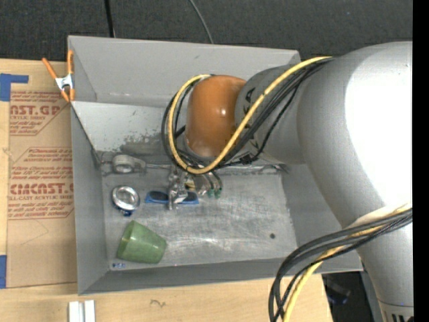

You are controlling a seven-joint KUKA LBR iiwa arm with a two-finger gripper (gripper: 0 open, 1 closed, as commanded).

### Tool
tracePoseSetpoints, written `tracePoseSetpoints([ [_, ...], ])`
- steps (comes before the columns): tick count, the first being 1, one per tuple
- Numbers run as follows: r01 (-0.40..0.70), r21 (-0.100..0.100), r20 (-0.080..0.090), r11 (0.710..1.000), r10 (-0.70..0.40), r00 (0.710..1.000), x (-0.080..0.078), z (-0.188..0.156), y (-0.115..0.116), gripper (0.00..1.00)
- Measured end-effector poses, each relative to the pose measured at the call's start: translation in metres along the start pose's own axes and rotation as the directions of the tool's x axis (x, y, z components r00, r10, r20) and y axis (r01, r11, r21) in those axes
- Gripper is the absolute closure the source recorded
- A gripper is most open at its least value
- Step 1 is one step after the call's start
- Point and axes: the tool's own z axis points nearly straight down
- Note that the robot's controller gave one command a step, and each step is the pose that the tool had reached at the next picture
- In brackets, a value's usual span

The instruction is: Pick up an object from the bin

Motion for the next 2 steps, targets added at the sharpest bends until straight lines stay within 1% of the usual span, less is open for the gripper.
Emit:
tracePoseSetpoints([
  [1,0.249,0.003,0.005,0.968,-0.249,0.968,0.027,-0.153,-0.015,1.0],
  [2,0.319,0.0,-0.002,0.948,-0.319,0.948,0.064,-0.133,0.017,1.0],
])
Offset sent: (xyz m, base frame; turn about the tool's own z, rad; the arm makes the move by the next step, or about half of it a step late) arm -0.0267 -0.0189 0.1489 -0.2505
